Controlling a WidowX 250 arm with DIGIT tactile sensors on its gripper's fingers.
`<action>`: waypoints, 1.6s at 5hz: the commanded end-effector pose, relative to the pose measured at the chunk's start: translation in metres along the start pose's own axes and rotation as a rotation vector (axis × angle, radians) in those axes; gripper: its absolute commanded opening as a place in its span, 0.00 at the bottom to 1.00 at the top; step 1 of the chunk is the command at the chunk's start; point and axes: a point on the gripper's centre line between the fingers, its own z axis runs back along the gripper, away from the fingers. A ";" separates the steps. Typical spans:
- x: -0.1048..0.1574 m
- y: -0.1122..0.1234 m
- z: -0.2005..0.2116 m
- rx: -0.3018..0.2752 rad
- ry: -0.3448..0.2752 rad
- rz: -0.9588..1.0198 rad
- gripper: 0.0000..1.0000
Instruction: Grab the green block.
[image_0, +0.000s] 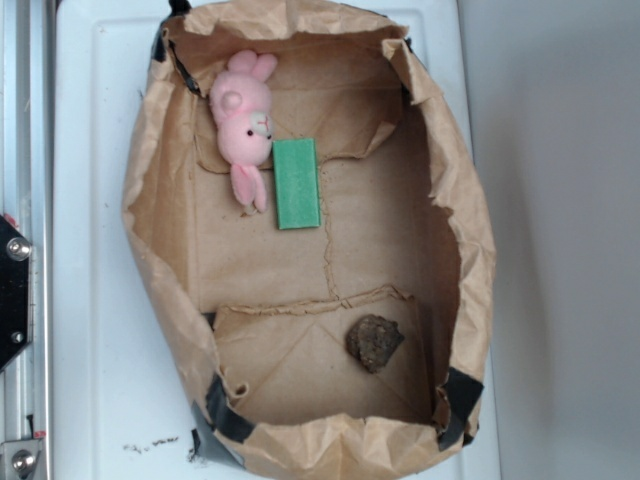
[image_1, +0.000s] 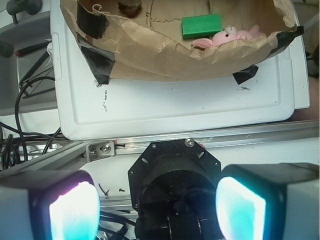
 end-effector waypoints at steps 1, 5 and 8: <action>0.000 0.000 0.000 0.000 0.000 0.000 1.00; 0.132 0.035 -0.070 0.026 -0.026 0.691 1.00; 0.153 0.082 -0.132 0.125 -0.202 1.008 1.00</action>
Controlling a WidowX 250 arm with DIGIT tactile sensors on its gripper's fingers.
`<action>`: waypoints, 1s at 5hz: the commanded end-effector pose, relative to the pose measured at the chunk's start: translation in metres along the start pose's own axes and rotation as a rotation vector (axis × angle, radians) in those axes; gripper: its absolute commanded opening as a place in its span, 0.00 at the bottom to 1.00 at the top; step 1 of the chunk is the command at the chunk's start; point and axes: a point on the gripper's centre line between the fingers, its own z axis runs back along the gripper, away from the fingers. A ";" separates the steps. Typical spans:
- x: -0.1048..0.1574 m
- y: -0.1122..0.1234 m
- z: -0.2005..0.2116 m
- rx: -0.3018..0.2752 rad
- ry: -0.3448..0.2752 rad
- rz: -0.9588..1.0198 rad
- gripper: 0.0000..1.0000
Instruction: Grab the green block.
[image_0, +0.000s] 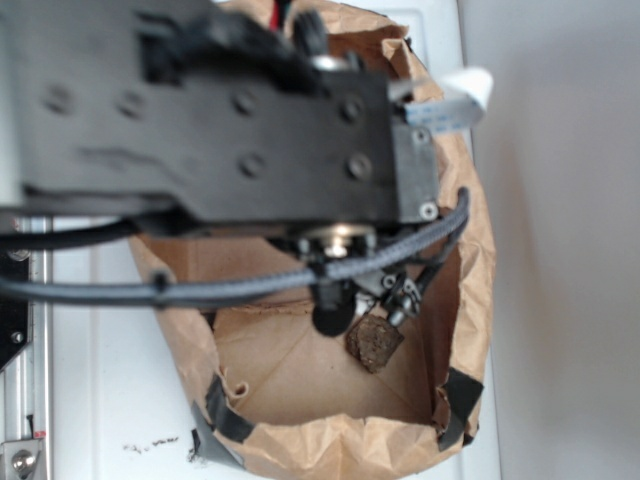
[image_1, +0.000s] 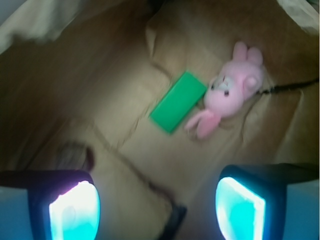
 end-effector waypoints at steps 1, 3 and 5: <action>0.035 0.020 -0.018 0.016 -0.068 0.057 1.00; 0.035 0.020 -0.018 0.016 -0.068 0.057 1.00; 0.033 0.024 -0.033 0.008 -0.007 0.179 1.00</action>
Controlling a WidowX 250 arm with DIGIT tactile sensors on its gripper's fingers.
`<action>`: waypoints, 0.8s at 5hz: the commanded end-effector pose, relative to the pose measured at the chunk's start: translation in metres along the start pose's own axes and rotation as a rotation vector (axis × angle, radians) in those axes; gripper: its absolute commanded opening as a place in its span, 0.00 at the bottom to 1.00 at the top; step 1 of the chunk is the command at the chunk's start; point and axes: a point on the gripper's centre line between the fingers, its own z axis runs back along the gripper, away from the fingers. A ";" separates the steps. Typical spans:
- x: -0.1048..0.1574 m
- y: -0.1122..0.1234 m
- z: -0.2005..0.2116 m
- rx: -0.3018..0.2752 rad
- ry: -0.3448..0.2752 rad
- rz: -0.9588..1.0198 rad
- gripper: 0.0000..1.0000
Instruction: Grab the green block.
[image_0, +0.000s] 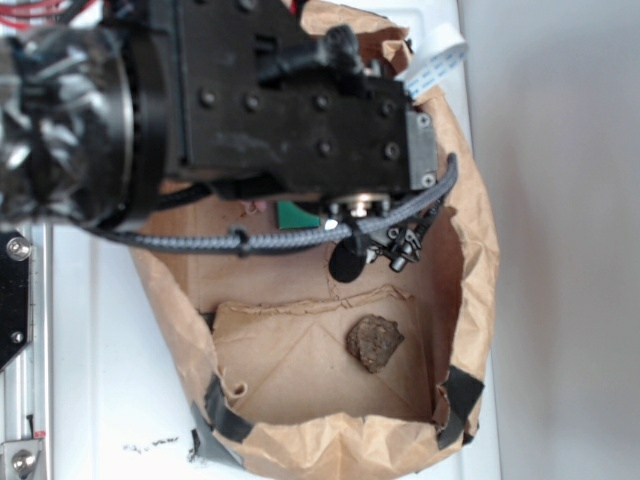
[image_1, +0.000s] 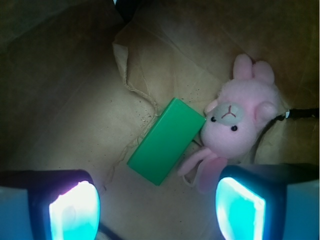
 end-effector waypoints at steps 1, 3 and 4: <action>0.022 0.017 -0.020 -0.071 0.094 0.351 1.00; 0.021 0.030 -0.031 -0.133 0.097 0.428 1.00; 0.021 0.030 -0.035 -0.148 0.075 0.449 1.00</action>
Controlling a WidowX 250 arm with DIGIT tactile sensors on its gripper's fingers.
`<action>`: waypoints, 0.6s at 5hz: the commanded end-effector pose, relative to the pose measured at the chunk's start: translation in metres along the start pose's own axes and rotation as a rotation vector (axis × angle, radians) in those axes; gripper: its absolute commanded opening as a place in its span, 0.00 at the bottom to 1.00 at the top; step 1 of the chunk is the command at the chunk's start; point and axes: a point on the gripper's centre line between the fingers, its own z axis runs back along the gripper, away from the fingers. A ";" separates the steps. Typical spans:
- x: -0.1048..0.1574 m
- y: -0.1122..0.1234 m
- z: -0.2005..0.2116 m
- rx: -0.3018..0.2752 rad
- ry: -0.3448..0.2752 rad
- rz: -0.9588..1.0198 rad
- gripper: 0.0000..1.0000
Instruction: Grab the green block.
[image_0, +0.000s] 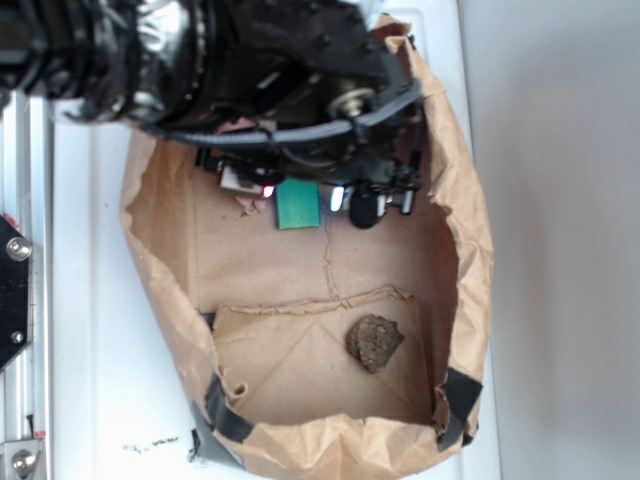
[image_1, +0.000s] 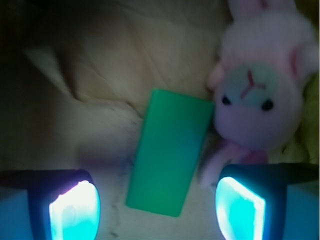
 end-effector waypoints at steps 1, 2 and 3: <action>0.008 0.016 0.010 -0.074 -0.075 0.024 1.00; -0.004 0.025 0.005 -0.055 -0.066 0.055 1.00; -0.008 0.019 0.000 -0.032 -0.020 0.117 1.00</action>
